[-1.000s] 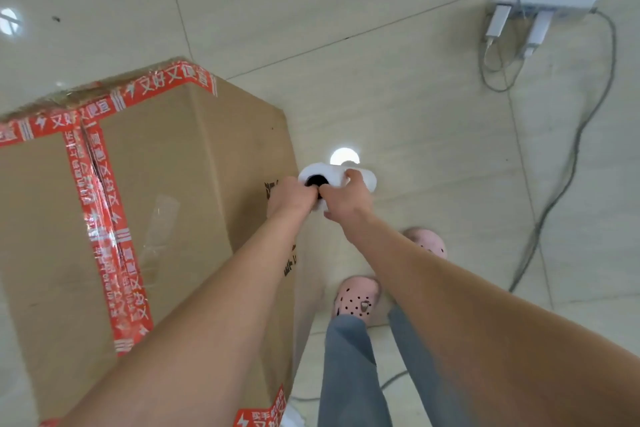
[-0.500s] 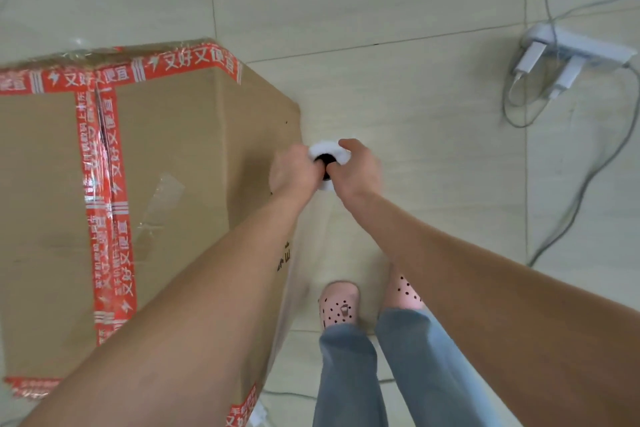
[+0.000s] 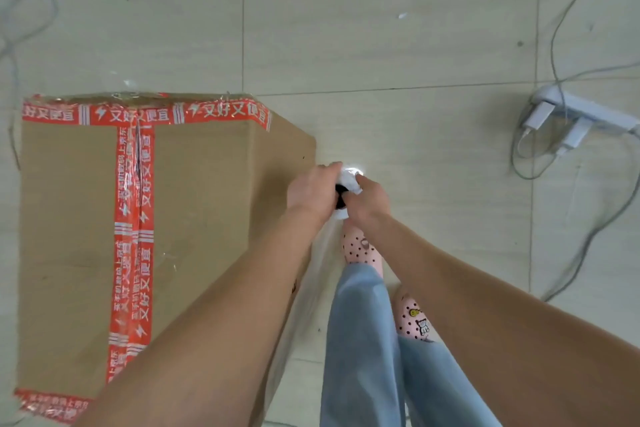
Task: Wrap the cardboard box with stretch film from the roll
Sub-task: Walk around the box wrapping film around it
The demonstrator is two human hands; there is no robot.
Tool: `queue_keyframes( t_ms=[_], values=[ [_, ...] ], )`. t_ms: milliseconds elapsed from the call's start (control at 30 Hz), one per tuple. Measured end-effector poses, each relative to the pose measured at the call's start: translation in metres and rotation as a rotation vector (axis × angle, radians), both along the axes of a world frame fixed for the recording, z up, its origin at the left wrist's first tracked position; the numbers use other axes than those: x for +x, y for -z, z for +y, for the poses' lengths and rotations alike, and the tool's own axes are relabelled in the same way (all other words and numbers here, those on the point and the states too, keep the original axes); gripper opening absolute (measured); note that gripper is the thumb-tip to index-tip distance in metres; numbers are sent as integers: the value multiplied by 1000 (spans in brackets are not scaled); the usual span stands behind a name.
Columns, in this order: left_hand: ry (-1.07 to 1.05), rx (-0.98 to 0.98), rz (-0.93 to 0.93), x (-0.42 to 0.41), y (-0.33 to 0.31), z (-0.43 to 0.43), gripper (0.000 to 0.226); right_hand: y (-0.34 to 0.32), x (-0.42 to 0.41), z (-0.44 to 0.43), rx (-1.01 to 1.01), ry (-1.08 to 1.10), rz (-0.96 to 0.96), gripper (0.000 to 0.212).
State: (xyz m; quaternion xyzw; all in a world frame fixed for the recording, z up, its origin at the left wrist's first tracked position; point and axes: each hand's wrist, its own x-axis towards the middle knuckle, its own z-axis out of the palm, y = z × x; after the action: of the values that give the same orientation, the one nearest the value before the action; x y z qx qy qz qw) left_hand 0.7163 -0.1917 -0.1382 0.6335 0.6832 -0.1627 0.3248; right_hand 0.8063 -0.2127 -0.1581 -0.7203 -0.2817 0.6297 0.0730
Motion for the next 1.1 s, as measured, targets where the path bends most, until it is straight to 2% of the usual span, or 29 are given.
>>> queue_keyframes(
  t_ms=[133,233,433,500,600,700,800,867,933,1000,1100],
  values=[
    [-11,-175,-53,9,-3,28,12,8,1,8,-20,-34,-41,19],
    [-30,-159,-53,8,0,43,12,9,2,29,6,-50,-68,16],
    [-399,-50,16,-12,9,66,24,1,-4,73,127,19,-122,46],
    [-516,-58,14,-19,13,72,28,-2,-12,81,53,61,-74,54],
    [-560,-99,12,-24,17,77,31,0,-25,89,-79,204,13,60],
    [-447,-101,0,-23,15,85,24,3,-29,95,-76,246,4,58],
    [-132,-9,14,-21,11,101,20,5,-28,96,-84,263,10,57],
    [115,-11,42,-18,9,114,22,5,-28,98,-91,287,9,57],
    [254,-31,83,-15,9,126,20,6,-27,101,-91,277,-9,56],
    [309,-32,117,-15,9,136,18,6,-26,107,-72,237,-43,53],
    [241,-55,154,-22,9,145,18,5,-26,122,-20,122,-77,49]
  ],
)
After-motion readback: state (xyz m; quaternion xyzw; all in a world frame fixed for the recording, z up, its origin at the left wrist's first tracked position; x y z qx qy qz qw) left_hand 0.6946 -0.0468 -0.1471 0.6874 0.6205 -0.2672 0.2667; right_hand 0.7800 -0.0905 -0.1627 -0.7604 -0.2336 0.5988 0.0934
